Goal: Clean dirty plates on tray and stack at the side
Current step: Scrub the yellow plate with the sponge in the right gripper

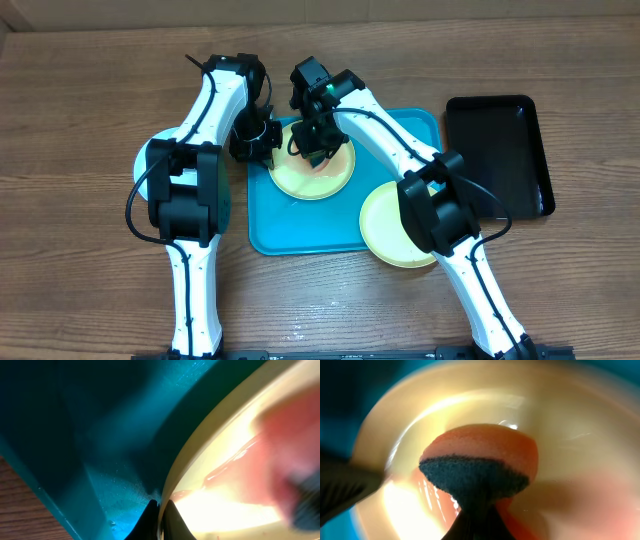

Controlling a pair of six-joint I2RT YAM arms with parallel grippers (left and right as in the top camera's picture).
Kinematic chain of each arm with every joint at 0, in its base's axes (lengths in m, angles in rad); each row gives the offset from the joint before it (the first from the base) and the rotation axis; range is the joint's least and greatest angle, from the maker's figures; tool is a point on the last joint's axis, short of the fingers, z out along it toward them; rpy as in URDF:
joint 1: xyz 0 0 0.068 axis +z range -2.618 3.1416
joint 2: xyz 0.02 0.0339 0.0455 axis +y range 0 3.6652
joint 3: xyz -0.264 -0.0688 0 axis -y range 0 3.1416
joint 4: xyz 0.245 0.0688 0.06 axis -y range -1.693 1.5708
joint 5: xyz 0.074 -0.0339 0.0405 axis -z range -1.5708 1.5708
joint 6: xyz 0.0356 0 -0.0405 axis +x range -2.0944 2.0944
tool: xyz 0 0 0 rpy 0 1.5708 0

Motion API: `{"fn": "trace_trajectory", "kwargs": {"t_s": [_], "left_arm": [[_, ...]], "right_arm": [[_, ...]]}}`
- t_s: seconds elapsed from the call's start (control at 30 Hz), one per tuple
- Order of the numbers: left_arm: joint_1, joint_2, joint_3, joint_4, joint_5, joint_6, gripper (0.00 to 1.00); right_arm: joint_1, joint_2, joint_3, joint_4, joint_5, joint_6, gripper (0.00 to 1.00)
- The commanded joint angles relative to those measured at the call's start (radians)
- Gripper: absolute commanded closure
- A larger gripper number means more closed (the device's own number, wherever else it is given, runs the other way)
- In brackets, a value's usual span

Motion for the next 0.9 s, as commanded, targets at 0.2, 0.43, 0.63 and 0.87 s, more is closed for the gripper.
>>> {"fn": "trace_trajectory", "kwargs": {"t_s": [0.2,0.43,0.63,0.87], "left_arm": [[-0.003,0.019,-0.01,0.006,-0.01,0.019,0.96],[-0.003,0.019,-0.01,0.008,-0.01,0.019,0.96],[-0.003,0.019,-0.01,0.009,-0.011,0.019,0.96],[-0.003,0.019,-0.01,0.012,-0.014,0.018,0.96]], "right_arm": [[-0.076,0.031,-0.011,-0.179,-0.006,-0.076,0.96],[-0.09,0.031,-0.011,-0.176,0.271,-0.004,0.96],[-0.083,0.022,-0.01,-0.082,0.329,0.044,0.96],[-0.083,-0.104,-0.01,0.009,0.383,0.067,0.96]]}}
